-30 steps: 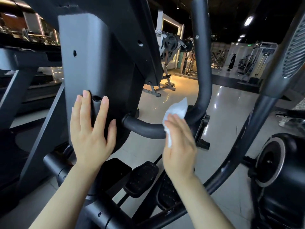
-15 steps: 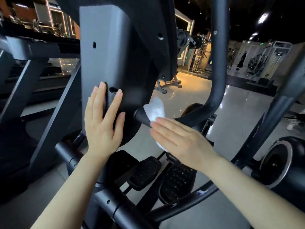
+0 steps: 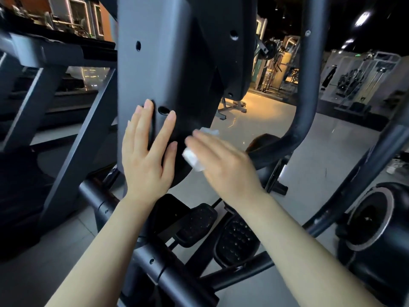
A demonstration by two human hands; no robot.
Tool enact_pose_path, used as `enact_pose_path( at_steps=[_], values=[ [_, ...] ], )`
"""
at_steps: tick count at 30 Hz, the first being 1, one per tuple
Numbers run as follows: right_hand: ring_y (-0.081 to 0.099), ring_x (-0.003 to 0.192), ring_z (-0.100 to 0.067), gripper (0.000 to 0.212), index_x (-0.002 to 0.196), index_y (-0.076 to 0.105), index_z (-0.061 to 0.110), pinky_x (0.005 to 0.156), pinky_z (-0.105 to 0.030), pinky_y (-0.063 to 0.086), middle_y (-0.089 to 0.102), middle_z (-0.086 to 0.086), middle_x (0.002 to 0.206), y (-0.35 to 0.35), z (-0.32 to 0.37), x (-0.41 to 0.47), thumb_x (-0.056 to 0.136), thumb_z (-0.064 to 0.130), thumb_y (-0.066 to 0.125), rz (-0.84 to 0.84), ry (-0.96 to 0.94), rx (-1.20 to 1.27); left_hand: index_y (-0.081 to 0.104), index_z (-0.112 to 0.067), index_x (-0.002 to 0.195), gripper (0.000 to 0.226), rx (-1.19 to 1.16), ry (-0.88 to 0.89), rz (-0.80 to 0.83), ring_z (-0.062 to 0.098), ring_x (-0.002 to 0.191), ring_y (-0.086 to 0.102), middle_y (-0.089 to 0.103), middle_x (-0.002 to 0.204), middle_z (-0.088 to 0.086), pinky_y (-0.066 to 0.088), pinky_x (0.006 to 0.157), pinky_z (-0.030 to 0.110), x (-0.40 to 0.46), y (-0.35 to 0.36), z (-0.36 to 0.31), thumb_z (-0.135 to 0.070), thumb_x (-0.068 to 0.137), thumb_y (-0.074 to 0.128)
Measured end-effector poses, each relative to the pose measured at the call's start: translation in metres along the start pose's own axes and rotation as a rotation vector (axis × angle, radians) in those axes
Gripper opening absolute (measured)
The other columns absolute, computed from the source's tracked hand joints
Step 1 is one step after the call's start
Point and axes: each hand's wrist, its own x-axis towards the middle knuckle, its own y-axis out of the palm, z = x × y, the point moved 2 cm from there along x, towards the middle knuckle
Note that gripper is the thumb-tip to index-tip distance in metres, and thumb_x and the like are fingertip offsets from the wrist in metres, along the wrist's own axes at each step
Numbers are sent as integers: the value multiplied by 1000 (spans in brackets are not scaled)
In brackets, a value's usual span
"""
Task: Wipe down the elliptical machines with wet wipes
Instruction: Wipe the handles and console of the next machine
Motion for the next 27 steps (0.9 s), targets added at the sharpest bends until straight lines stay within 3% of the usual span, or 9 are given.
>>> enact_pose_path(
  at_steps=[2,7,12,17,20,22,24,27],
  values=[
    [70,94,-24,26,91,73,6,68,-34,58,72,-11,102,13,0,-2,89,-3,49,100,-155,-61,50,-4,138,41,-17,2,-1,48,135,38,34,147,30,26,117,49,1,1,1,-7,97,51],
    [64,111,-25,25,88,74,4,102,-36,46,72,-11,105,-3,-27,-20,93,-4,51,241,-486,-119,51,-3,137,41,-24,-2,1,46,137,36,33,147,27,27,116,50,-2,-1,1,-4,96,52],
    [65,106,-24,26,81,74,4,106,-35,44,71,-7,93,-26,-42,-23,94,-5,53,312,-648,-108,52,-2,137,43,-10,-9,10,46,137,35,33,147,29,28,116,52,-2,0,-1,-1,94,54],
    [62,117,-28,18,94,74,-1,105,-40,47,71,-12,109,-66,-70,-39,94,-1,56,406,-677,-116,54,0,135,43,20,-6,7,46,136,36,35,145,31,31,113,56,-1,-1,-2,2,93,54],
    [64,114,-29,27,98,74,-2,102,-36,47,71,-12,112,-87,-95,-57,88,-5,50,446,-515,-165,53,-1,137,42,36,-15,9,47,136,36,35,146,33,31,113,56,-2,-2,-3,0,95,52],
    [63,111,-25,30,96,75,0,102,-22,43,72,-10,109,-100,-108,-70,76,-14,58,460,-265,-148,51,-3,139,43,73,-20,17,48,137,35,34,146,34,31,113,56,-2,-1,-3,-1,96,51],
    [62,103,-16,43,97,77,10,95,-19,41,73,-3,107,-112,-114,-84,67,-20,69,435,56,-61,49,-5,141,45,136,-53,31,46,138,33,35,147,34,28,115,55,-2,-1,-8,-3,96,50],
    [62,79,-15,26,99,73,39,71,-10,43,73,17,97,-128,-91,-89,90,21,58,253,550,267,55,-7,135,40,50,-70,20,40,139,32,42,145,27,23,116,54,-6,-1,-47,-7,95,53]
  ],
)
